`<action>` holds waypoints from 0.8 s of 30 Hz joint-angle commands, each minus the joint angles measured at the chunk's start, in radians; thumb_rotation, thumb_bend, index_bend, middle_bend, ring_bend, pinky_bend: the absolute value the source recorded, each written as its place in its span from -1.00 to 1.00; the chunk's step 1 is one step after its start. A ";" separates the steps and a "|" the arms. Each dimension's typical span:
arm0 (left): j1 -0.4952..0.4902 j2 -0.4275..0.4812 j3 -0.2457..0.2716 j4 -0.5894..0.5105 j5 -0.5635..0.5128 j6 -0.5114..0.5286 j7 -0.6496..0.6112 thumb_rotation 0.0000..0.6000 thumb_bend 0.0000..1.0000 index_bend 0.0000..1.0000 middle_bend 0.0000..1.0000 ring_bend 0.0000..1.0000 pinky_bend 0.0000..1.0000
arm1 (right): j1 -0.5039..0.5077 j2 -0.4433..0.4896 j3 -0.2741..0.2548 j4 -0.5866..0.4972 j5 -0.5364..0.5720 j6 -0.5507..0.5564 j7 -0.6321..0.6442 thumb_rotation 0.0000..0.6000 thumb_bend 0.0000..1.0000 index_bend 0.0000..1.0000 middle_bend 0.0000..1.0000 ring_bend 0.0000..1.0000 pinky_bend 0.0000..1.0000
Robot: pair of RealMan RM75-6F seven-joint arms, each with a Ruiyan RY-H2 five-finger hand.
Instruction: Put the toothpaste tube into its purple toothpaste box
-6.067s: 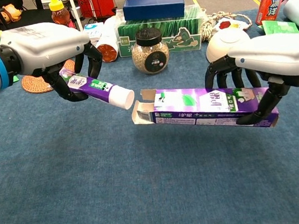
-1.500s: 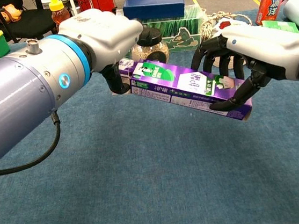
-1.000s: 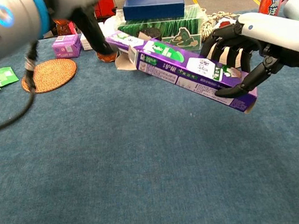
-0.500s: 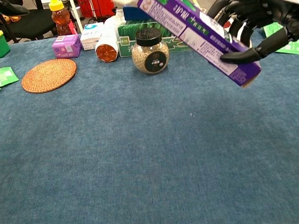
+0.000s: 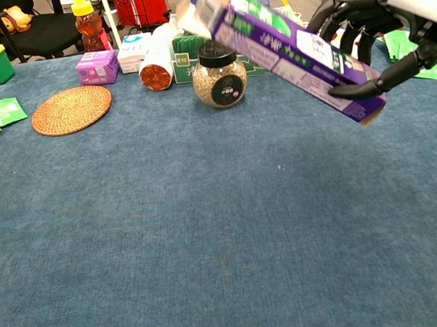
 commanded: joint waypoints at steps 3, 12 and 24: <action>0.025 0.015 0.013 0.036 0.013 -0.030 -0.056 1.00 -0.53 -1.00 -1.00 -0.76 -0.14 | 0.029 0.022 -0.013 0.048 -0.030 -0.033 -0.100 1.00 0.03 -0.04 0.15 0.10 0.30; 0.052 0.028 0.017 0.089 0.020 -0.063 -0.132 1.00 -0.53 -1.00 -1.00 -0.76 -0.14 | 0.074 0.009 -0.037 0.163 -0.074 -0.073 -0.203 1.00 0.03 -0.04 0.15 0.10 0.30; 0.067 0.028 0.017 0.134 0.018 -0.100 -0.183 1.00 -0.53 -1.00 -1.00 -0.76 -0.14 | 0.105 -0.056 -0.058 0.260 -0.027 -0.182 -0.312 1.00 0.00 -0.07 0.13 0.07 0.28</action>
